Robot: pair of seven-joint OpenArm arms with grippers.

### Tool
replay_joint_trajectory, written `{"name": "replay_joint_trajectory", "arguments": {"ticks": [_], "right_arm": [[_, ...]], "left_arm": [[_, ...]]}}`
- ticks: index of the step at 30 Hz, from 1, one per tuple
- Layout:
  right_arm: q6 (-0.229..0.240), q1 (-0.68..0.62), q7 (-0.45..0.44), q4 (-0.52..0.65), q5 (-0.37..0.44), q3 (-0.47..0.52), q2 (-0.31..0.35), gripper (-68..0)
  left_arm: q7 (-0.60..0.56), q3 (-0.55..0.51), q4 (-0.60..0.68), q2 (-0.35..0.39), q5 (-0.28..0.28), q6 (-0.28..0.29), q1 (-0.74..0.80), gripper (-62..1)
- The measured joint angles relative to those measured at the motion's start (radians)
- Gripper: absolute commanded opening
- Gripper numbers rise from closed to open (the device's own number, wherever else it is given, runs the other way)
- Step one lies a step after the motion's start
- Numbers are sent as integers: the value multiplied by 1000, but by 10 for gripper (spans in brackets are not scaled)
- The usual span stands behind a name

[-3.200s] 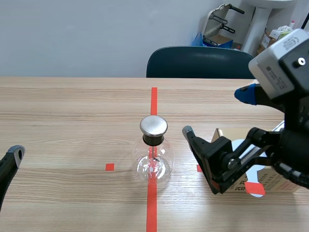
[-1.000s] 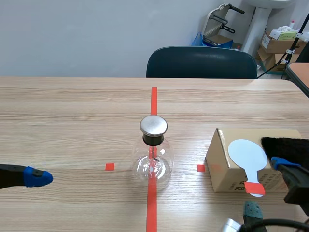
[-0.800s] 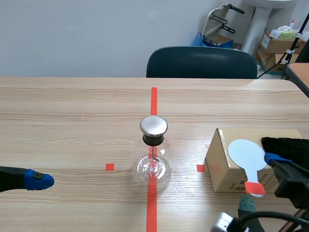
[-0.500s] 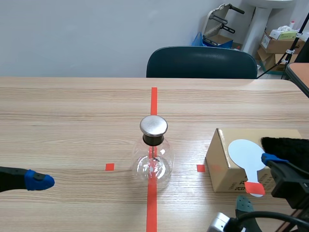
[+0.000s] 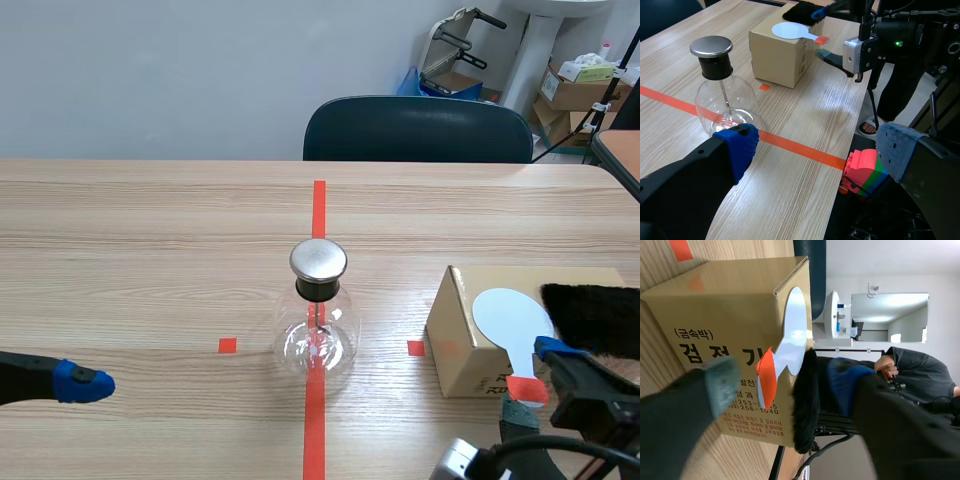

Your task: Do the electroscope experiment

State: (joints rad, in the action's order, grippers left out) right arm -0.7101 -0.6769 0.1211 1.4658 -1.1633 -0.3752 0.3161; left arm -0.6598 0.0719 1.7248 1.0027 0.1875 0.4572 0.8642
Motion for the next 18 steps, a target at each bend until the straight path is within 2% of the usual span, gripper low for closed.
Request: {"name": "replay_joint_trajectory", "arguments": {"ticks": [5, 9, 18], "right_arm": [[0, 0, 0, 0, 0, 0, 0, -490], [0, 0, -15, 0, -1, 0, 0, -670], [0, 0, -14, 0, 0, 0, 0, -667]], "left_arm": [[0, 0, 0, 0, 0, 0, 0, -101], [0, 0, 0, 0, 0, 0, 0, -101], [0, 0, 0, 0, 0, 0, 0, -101]]}}
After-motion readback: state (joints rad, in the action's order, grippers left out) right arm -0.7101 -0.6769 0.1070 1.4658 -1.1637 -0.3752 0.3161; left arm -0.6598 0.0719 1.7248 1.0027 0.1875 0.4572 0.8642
